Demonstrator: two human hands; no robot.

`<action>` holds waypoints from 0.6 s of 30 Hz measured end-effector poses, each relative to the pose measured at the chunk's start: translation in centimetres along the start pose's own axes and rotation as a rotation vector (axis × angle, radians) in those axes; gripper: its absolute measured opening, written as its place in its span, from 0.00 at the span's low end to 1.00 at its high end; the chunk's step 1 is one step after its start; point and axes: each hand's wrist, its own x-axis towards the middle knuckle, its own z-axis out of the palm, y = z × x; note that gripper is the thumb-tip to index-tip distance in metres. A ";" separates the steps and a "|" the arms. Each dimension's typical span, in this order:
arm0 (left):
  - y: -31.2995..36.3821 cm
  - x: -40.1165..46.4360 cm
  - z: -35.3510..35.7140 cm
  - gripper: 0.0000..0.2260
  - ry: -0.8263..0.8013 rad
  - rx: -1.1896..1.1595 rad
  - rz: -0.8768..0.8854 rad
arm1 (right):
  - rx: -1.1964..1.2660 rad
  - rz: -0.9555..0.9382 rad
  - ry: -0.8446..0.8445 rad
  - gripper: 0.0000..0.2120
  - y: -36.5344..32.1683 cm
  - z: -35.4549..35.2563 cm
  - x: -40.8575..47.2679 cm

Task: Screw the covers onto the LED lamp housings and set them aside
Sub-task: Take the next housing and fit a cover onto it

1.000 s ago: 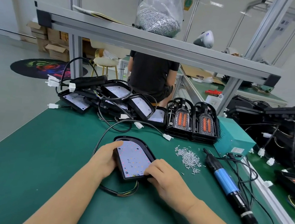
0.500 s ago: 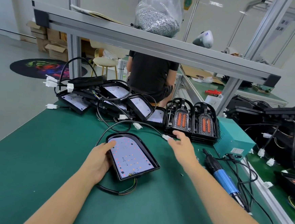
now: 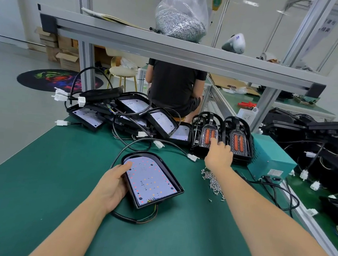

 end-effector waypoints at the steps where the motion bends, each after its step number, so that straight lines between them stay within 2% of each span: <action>1: 0.0 0.0 0.0 0.12 -0.002 -0.001 0.000 | 0.008 0.011 0.008 0.26 0.2 0.1 0.0; 8: 0.2 -0.2 0.3 0.15 0.013 0.006 -0.006 | 0.092 0.003 0.144 0.13 0.9 0.5 0.2; 13: 0.2 -0.2 0.2 0.17 0.009 0.028 -0.011 | 0.002 -0.085 0.168 0.11 1.8 0.1 0.2; 18: 0.1 -0.1 0.2 0.18 0.004 0.030 -0.008 | -0.154 -0.241 0.224 0.15 2.2 0.0 -0.1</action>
